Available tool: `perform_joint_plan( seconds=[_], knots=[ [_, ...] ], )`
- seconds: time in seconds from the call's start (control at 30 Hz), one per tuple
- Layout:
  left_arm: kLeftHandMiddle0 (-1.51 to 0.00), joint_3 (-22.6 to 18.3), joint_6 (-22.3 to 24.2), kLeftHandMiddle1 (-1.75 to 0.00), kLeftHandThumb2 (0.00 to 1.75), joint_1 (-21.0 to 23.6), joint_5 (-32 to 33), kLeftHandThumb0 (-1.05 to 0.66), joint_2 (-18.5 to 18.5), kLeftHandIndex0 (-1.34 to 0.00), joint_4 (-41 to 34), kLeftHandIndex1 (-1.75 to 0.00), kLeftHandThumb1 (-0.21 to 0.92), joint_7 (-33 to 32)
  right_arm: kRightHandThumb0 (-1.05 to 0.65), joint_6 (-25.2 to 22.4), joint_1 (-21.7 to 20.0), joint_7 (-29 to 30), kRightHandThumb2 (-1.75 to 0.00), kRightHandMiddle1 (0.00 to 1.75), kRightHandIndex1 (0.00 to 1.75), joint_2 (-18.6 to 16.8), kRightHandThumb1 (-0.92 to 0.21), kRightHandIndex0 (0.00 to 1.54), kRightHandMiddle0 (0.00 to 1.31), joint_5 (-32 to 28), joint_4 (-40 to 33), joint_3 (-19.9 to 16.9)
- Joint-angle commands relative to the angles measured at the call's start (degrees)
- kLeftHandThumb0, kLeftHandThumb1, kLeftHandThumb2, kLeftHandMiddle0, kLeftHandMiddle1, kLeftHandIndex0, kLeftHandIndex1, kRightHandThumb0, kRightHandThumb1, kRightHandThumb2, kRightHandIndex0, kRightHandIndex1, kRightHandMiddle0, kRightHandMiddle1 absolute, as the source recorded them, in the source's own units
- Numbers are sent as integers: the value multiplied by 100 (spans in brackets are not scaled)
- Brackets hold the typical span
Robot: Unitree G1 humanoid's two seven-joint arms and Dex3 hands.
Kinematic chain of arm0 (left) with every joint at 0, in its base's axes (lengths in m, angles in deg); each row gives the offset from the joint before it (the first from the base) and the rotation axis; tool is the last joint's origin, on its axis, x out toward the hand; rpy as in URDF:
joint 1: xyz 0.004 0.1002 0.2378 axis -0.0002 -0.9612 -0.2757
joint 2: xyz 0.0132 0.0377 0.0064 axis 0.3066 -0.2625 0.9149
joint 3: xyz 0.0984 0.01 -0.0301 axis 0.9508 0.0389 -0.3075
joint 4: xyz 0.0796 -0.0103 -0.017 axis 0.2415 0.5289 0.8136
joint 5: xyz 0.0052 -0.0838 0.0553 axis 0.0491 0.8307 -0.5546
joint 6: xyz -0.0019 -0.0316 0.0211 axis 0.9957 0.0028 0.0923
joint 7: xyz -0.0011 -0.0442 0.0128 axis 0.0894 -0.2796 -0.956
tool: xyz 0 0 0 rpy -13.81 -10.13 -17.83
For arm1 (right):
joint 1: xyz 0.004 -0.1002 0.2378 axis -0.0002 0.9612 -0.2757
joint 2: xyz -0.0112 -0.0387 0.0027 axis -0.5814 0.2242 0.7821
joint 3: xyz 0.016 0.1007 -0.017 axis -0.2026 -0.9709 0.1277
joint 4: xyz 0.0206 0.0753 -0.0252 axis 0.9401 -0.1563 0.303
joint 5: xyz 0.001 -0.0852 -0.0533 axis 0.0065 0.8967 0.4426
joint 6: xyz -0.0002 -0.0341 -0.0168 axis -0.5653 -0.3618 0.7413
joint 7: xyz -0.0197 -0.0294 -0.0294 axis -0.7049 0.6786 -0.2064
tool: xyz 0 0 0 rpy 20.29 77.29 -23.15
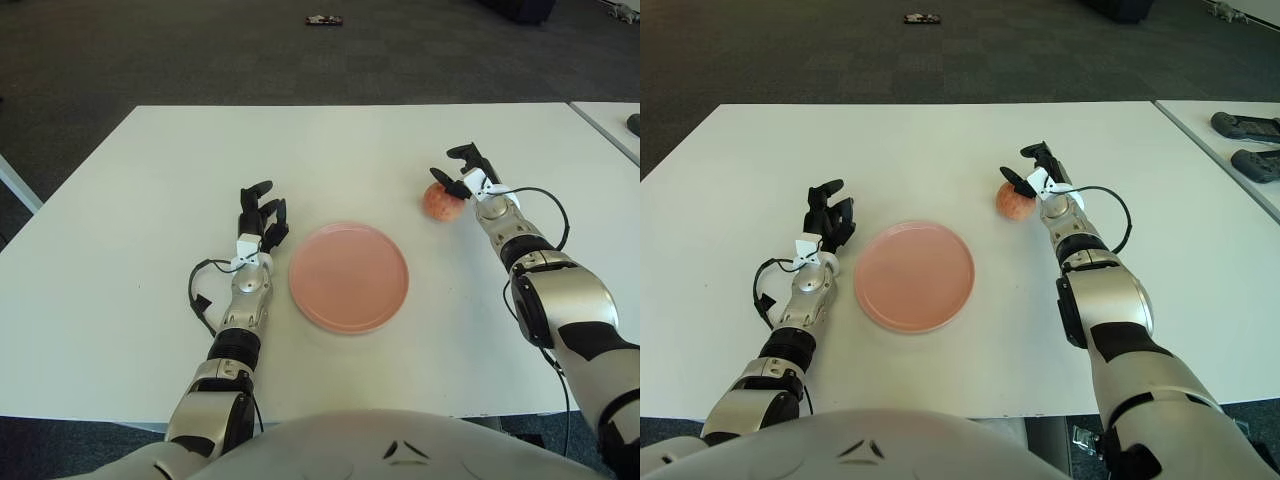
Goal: Put the apple into the plate.
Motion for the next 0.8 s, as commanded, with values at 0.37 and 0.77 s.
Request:
perform_joint_plan(
  seconds=[0.37, 0.77],
  knots=[
    [-31, -11, 208, -80, 52, -248, 27, -76, 11, -7, 143, -122, 92, 27, -87, -168, 79, -118, -43, 77, 81, 12, -92, 0, 0, -47, 33, -115],
    [-31, -17, 216, -80, 52, -234, 18, -76, 26, -7, 144, -122, 92, 2, -86, -184, 133, -116, -40, 76, 81, 31, -92, 0, 0, -47, 34, -122]
  ],
)
